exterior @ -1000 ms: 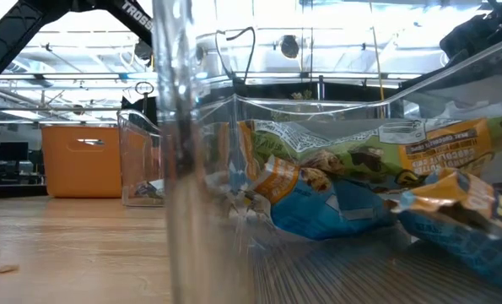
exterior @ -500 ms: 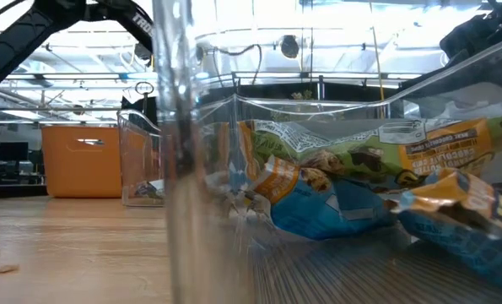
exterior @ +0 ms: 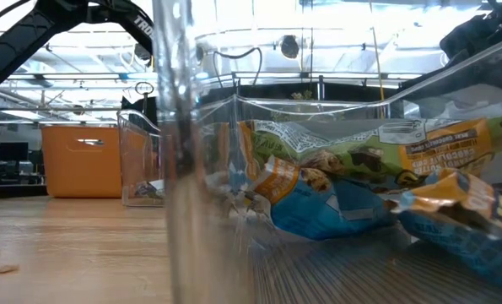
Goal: Pick and place Granola Bars by type
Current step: Put the red granola bar into the orange bin
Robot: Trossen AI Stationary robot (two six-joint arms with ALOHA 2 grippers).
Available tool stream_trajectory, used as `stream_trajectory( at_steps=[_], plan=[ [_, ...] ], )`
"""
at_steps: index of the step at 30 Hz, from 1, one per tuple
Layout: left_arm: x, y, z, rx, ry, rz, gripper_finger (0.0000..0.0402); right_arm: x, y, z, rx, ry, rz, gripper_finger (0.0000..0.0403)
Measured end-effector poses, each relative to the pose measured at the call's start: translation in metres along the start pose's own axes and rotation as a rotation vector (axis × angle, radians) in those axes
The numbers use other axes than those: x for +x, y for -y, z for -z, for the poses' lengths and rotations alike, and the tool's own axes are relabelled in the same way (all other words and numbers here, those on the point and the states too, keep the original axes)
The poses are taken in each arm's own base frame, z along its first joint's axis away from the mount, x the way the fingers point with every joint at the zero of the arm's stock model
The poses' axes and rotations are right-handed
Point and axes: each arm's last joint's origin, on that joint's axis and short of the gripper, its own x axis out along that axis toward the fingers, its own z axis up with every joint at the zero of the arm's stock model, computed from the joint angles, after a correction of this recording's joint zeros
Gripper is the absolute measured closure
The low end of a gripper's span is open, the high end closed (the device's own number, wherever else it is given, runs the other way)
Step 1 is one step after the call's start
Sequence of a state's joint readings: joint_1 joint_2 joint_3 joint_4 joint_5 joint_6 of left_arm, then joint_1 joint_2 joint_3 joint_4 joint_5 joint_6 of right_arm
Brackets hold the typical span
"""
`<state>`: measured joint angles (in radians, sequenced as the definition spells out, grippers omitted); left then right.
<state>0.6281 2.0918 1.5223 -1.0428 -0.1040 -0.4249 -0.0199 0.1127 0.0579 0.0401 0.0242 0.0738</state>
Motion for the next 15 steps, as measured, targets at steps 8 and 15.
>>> stream_trajectory(
  at_steps=[8,15],
  plan=[
    [0.0,-0.001,-0.0005,-0.005,0.012,-0.025,0.0174,0.0,0.0,0.0,0.0,0.0,0.0,0.0314],
    [0.0,-0.001,-0.0005,-0.006,0.013,-0.026,0.0174,0.0,0.0,0.0,0.0,0.0,0.0,0.0314]
  ],
)
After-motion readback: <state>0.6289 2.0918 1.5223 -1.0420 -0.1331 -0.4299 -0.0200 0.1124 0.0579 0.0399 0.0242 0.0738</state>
